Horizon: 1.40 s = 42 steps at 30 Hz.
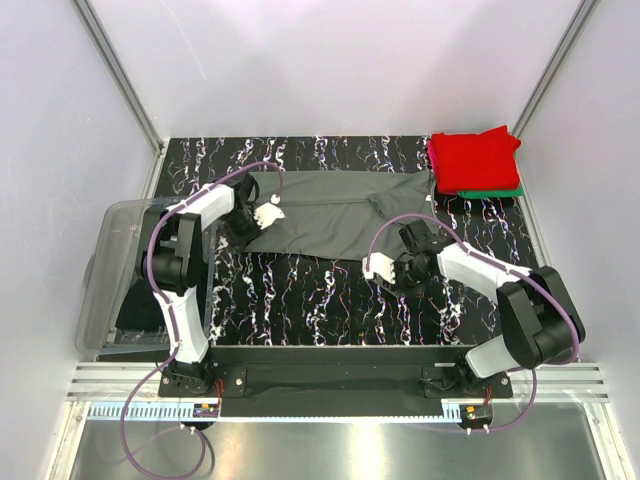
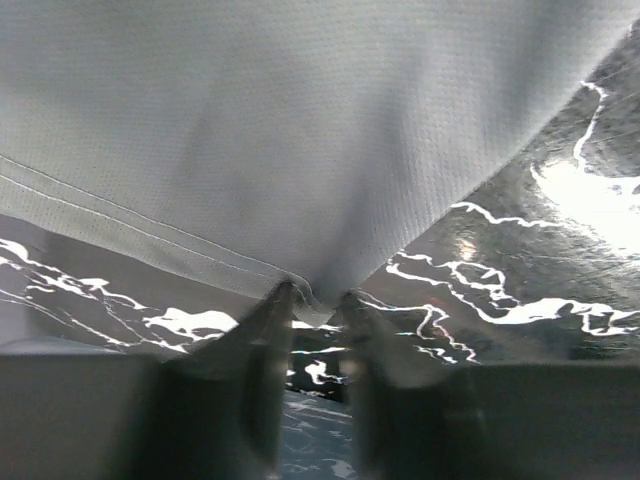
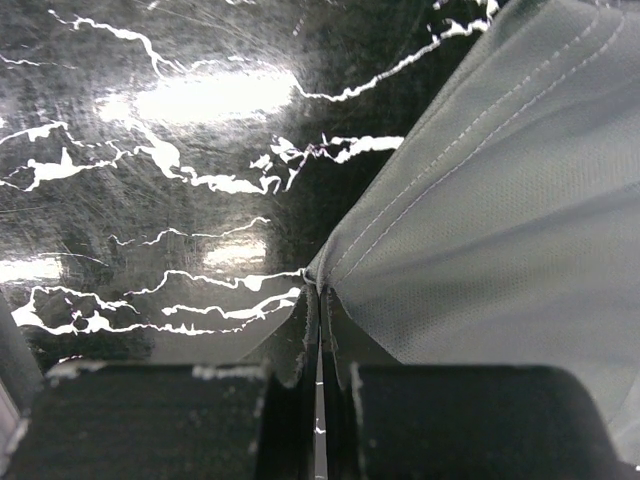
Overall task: Fold and stack the t-shirts
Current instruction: Fold the tshirt
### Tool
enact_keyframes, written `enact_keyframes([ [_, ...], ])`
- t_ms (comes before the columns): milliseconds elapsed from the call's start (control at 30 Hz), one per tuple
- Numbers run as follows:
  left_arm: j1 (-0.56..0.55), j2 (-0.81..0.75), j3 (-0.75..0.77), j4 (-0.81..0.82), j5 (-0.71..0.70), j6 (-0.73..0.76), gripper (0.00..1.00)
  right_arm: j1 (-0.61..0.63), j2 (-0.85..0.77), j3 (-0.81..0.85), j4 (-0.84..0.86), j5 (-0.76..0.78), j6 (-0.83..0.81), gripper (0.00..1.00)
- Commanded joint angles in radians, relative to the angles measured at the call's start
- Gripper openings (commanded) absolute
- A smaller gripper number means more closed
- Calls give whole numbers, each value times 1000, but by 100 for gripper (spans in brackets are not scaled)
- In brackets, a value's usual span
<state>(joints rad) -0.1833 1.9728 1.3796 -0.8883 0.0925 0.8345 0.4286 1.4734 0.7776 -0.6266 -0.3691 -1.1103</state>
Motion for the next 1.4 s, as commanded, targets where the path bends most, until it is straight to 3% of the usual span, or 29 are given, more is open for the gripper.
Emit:
enact_keyframes([
  [0,5,32,29,-1,-8,14,19,7,1,26,-10,28,55,0],
  [67,5,35,35,-8,-17,12,2,-1,-12,35,-7,36,79,0],
  [100,5,35,36,-12,-19,15,0,-14,-16,52,-7,39,107,0],
  [700,-2,-14,205,-144,-51,77,0,-205,-53,412,-51,59,190,0],
  [1367,-21,164,542,-299,-125,123,0,-287,298,842,16,98,130,0],
])
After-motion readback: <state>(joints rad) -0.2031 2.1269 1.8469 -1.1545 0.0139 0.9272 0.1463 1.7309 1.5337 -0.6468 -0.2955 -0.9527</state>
